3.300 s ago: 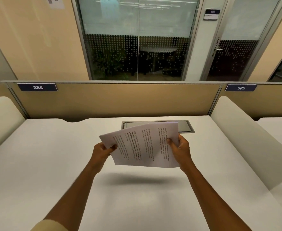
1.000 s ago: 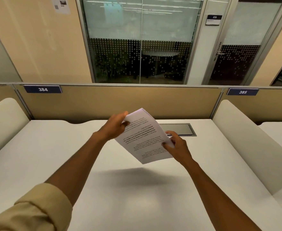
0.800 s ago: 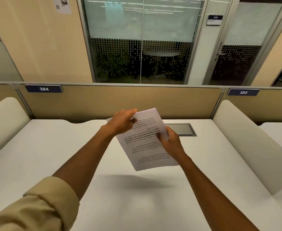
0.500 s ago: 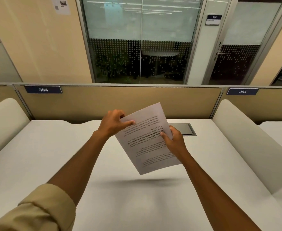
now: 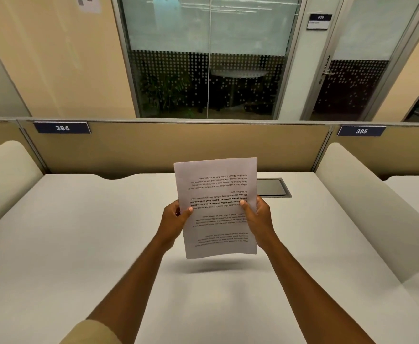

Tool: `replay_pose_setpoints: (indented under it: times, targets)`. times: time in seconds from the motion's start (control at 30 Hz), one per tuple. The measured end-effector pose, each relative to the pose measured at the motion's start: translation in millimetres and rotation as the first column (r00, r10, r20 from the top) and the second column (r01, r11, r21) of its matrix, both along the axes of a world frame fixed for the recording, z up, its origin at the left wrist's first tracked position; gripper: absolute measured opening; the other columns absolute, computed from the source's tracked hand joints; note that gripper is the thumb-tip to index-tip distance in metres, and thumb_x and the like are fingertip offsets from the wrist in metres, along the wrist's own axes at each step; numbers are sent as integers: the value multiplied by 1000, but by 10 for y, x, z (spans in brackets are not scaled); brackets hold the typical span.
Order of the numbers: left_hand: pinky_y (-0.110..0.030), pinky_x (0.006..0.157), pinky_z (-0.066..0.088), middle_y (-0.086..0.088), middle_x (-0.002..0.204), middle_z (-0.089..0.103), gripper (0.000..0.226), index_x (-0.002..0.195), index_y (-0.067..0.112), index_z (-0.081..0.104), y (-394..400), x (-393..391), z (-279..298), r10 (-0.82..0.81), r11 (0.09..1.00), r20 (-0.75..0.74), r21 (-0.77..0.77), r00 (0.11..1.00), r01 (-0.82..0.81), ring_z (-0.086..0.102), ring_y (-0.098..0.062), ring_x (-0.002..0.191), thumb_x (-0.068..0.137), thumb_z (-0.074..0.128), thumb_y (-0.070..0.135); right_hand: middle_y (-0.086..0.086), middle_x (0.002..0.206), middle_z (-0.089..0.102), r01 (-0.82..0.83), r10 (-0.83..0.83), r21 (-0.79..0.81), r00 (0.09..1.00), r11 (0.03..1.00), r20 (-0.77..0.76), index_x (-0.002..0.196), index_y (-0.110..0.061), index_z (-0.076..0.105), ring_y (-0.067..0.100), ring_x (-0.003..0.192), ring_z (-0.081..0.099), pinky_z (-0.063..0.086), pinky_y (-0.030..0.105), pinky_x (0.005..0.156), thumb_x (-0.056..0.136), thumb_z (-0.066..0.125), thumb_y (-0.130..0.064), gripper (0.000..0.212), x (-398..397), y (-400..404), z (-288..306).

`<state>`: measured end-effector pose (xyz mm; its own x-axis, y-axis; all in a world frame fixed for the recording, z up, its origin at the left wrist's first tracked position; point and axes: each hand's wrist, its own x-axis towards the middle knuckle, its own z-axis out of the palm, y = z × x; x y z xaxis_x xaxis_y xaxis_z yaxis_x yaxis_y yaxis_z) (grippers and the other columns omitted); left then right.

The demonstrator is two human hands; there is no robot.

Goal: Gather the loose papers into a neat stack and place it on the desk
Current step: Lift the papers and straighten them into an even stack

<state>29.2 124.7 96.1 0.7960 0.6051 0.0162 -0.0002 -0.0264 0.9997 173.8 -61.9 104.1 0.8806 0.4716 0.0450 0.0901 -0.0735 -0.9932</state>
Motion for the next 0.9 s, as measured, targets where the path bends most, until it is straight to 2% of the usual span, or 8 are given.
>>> replay_pose_setpoints:
  times: [0.07, 0.1, 0.3, 0.4, 0.5, 0.57, 0.7, 0.9]
  targets:
    - [-23, 66, 59, 6, 108, 69, 18, 110, 26, 60, -103, 18, -62, 63, 997, -8, 47, 998, -63, 69, -19, 95, 99, 52, 14, 5, 111, 66, 24, -24, -21, 1000, 999, 4, 119, -16, 53, 24, 96, 67, 59, 35, 77, 97, 54, -26, 24, -54, 34, -60]
    - [-23, 68, 58, 7, 108, 68, 19, 111, 28, 58, -137, 26, -94, 96, 993, -10, 66, 995, -95, 69, -18, 95, 99, 50, 14, 5, 112, 66, 36, -36, -35, 999, 999, 7, 120, -17, 53, 24, 96, 67, 59, 34, 76, 98, 53, -26, 24, -78, 49, -89]
    - [-34, 76, 59, 1, 113, 65, 20, 119, 20, 54, -289, 29, -238, 282, 948, 10, 154, 959, -280, 66, -20, 95, 101, 46, 18, 5, 114, 64, 48, -46, -94, 999, 994, 25, 122, -20, 48, 24, 95, 67, 61, 41, 78, 99, 49, -31, 26, -142, 74, -222]
    - [-20, 66, 56, 11, 105, 64, 20, 114, 28, 52, -366, 2, -282, 324, 928, 50, 180, 945, -327, 66, -13, 91, 101, 45, 15, 2, 116, 62, 14, -12, -91, 1000, 996, 18, 125, -25, 46, 22, 99, 65, 60, 42, 82, 100, 45, -28, 25, -185, 59, -305]
    - [-11, 54, 53, 18, 100, 62, 21, 109, 32, 51, -404, -38, -339, 351, 915, 58, 192, 935, -355, 66, -10, 87, 102, 44, 13, 0, 118, 59, -19, 20, -101, 1000, 995, 13, 127, -28, 42, 21, 103, 63, 58, 43, 85, 102, 43, -23, 26, -248, 35, -392]
    - [-7, 53, 51, 18, 98, 61, 20, 108, 32, 50, -419, -70, -386, 357, 910, 45, 207, 933, -359, 65, -9, 86, 102, 44, 14, 0, 119, 58, -30, 33, -131, 999, 991, 18, 125, -29, 41, 20, 104, 61, 58, 39, 85, 102, 42, -22, 24, -285, 10, -459]
    - [-9, 56, 52, 20, 100, 60, 22, 113, 31, 49, -411, -146, -520, 345, 918, 12, 204, 939, -340, 62, -5, 90, 100, 48, 13, -4, 118, 56, -49, 57, -169, 998, 984, 42, 120, -31, 39, 16, 104, 59, 52, 23, 78, 102, 41, -19, 21, -348, -44, -598]
    - [-6, 65, 50, 17, 101, 61, 35, 114, 31, 51, -339, -230, -636, 321, 934, -36, 176, 947, -310, 62, -6, 94, 94, 54, 3, -4, 118, 57, -60, 79, -213, 993, 975, 82, 121, -25, 42, 16, 104, 58, 54, 29, 85, 101, 42, -12, 24, -315, -67, -668]
